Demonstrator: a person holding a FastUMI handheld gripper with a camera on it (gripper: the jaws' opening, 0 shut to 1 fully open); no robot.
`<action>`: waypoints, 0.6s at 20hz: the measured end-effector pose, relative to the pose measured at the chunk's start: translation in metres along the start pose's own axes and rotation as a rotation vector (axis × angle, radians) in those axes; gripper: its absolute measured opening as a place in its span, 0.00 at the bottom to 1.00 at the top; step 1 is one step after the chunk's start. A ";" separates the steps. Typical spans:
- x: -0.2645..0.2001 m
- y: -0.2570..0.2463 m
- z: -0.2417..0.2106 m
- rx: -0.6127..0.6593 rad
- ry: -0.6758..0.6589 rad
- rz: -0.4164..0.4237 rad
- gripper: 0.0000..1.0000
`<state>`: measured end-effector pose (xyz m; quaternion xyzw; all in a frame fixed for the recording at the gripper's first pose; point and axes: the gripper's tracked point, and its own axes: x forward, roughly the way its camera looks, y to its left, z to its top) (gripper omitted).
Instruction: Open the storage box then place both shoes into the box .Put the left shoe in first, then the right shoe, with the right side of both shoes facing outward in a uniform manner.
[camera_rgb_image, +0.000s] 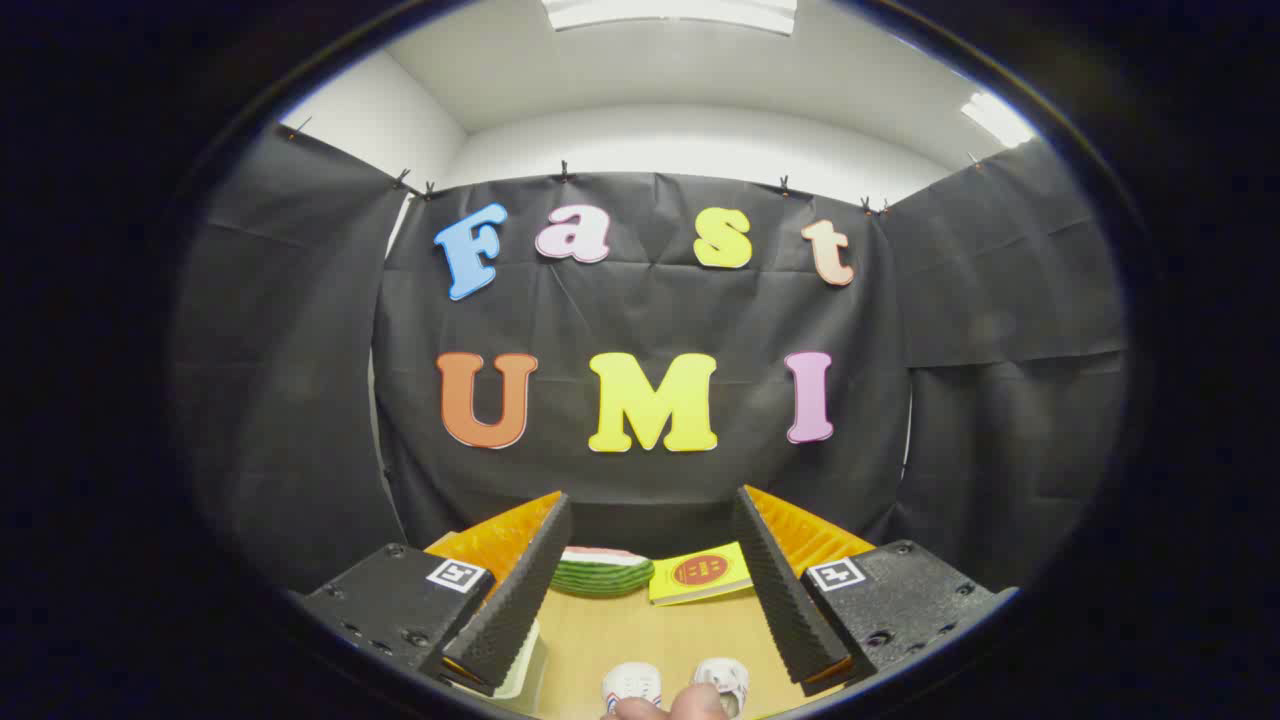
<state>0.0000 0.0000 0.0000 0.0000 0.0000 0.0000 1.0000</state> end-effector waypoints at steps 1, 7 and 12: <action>0.000 0.003 0.001 0.000 0.001 0.004 1.00; -0.001 0.018 0.004 -0.004 0.003 0.031 1.00; 0.000 0.027 0.008 -0.009 0.006 0.046 1.00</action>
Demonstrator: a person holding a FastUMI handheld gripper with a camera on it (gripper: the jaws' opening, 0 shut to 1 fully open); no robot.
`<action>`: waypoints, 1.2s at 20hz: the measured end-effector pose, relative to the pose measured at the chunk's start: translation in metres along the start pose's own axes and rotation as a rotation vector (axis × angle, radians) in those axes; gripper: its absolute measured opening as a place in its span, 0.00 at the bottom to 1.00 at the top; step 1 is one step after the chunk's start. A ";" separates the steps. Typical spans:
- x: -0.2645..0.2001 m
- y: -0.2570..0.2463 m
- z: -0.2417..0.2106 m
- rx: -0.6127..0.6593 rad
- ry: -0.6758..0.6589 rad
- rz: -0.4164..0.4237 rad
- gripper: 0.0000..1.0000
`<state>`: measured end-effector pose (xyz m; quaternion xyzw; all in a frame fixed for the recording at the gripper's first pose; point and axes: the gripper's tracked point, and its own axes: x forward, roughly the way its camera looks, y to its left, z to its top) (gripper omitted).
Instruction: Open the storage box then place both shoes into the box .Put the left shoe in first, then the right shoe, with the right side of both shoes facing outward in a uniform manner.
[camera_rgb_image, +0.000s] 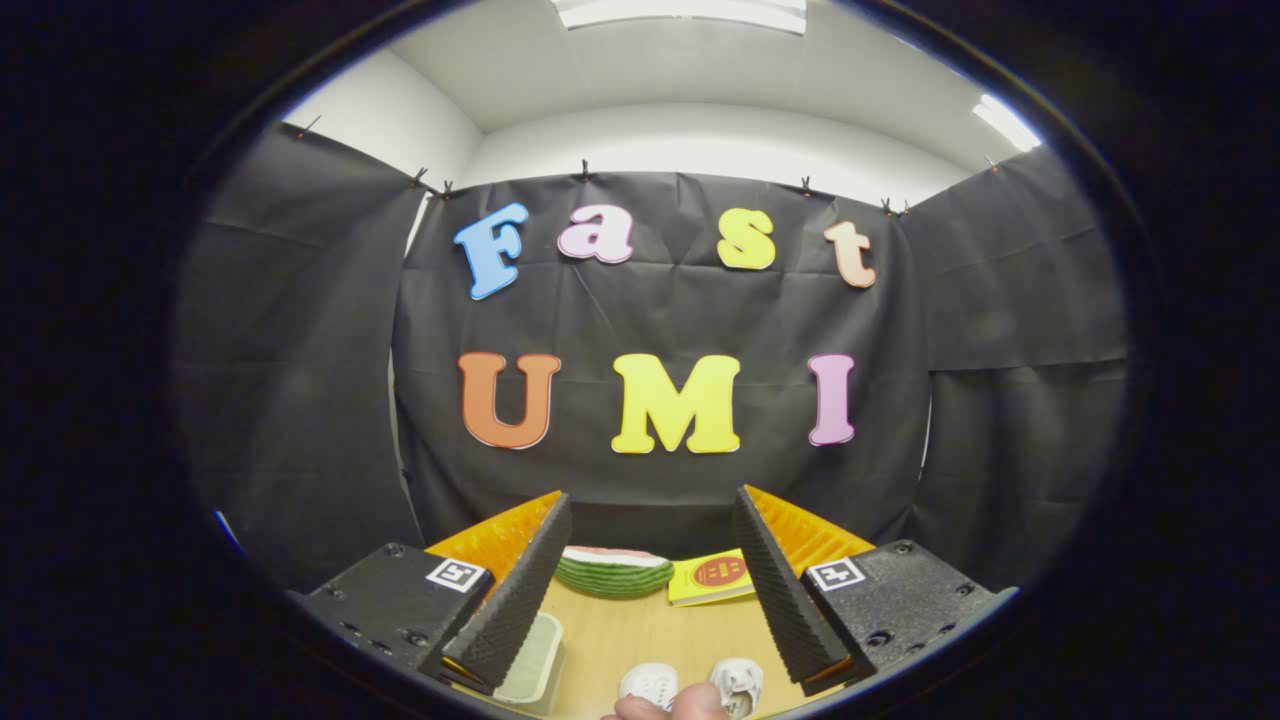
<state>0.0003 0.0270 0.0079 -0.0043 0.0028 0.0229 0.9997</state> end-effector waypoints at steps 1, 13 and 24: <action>0.001 0.001 -0.001 0.003 0.002 0.003 1.00; 0.008 0.008 -0.028 0.043 0.042 0.077 1.00; 0.006 0.024 -0.141 0.199 0.369 0.303 1.00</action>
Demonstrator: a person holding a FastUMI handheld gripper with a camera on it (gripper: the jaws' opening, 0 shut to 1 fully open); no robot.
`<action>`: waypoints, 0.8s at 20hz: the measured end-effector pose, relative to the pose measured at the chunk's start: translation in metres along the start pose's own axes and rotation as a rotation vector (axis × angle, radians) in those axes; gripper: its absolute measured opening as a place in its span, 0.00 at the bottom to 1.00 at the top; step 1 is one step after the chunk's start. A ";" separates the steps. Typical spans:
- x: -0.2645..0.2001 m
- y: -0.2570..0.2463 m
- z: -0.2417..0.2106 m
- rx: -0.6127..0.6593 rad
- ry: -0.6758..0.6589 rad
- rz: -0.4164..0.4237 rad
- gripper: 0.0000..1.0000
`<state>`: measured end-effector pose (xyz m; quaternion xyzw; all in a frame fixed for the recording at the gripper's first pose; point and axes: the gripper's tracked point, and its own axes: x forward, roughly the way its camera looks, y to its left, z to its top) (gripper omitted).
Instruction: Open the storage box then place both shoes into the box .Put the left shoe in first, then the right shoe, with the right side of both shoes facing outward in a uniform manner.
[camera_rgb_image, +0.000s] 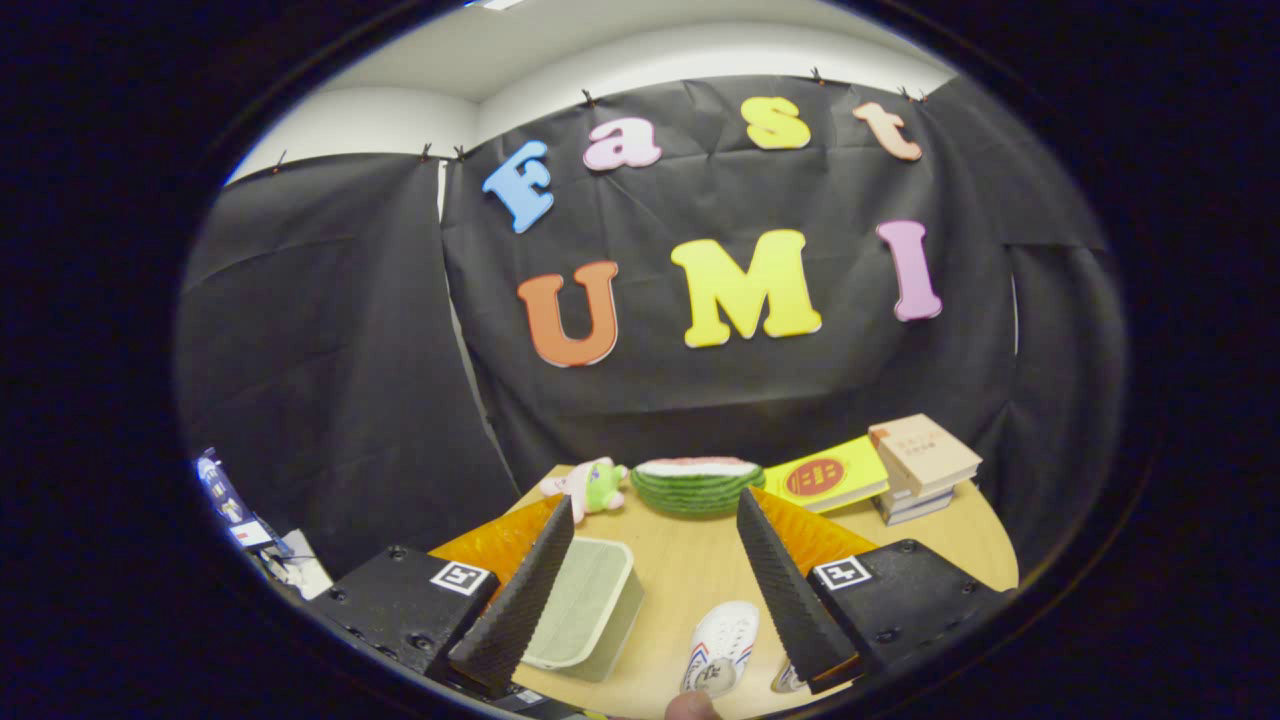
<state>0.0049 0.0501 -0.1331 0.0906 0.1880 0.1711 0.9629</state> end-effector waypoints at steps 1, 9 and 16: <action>0.003 0.003 -0.014 0.017 0.038 0.024 1.00; 0.045 0.029 -0.129 0.146 0.364 0.219 1.00; 0.085 0.041 -0.197 0.353 0.584 0.283 1.00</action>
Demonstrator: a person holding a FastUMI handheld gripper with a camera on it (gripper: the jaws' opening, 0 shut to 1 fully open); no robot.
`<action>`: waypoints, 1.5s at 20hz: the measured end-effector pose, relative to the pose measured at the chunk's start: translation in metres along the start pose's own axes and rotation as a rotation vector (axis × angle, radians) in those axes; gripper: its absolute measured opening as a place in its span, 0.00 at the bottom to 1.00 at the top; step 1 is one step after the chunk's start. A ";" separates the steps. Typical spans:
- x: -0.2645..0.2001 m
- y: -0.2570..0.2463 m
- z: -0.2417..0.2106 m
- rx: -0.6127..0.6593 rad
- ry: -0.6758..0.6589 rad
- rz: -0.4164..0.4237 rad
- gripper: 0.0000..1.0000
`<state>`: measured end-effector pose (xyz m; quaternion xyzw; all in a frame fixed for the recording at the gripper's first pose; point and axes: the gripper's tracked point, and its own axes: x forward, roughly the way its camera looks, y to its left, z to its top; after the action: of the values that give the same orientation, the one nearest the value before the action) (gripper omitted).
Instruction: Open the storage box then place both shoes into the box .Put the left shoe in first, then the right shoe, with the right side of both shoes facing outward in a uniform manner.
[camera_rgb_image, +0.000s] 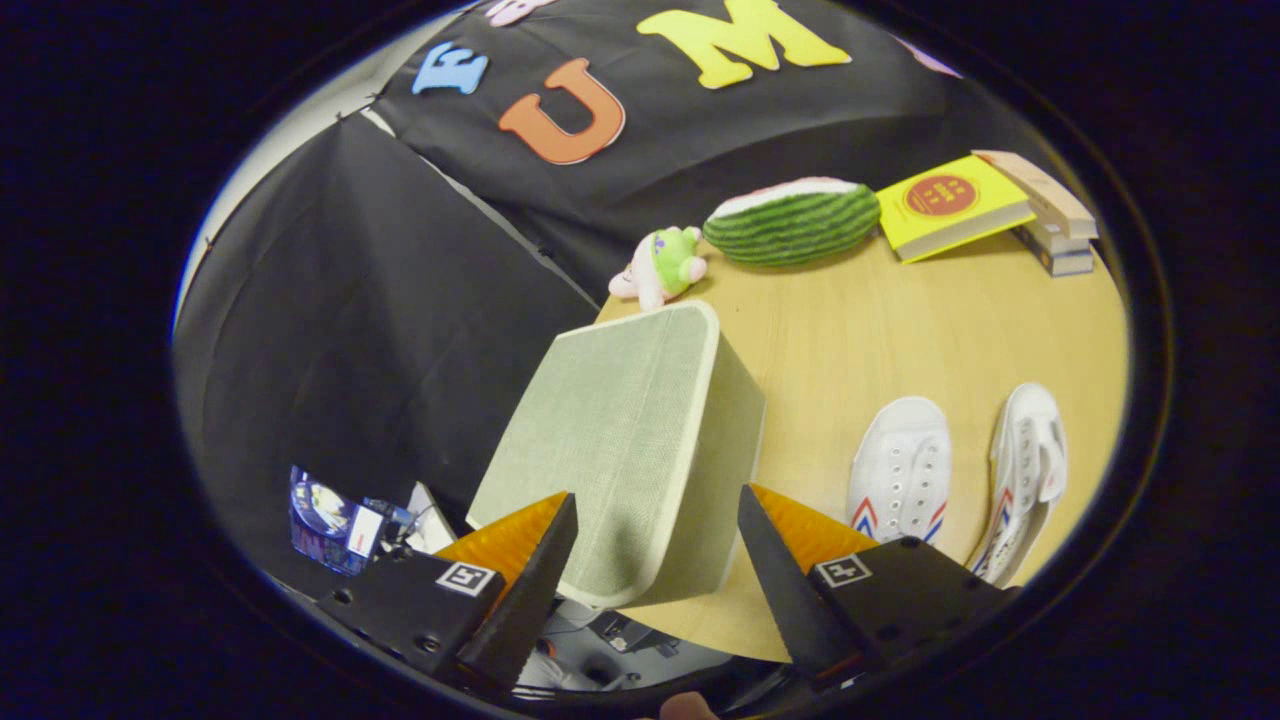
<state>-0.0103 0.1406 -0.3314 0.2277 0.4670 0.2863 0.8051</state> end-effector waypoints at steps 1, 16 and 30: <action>0.008 -0.002 -0.001 0.029 0.017 0.011 1.00; 0.023 0.014 -0.002 0.318 0.188 0.140 0.09; 0.007 0.163 0.049 0.237 0.156 0.319 0.05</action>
<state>-0.0050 0.2599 -0.2097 0.3690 0.5165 0.3697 0.6785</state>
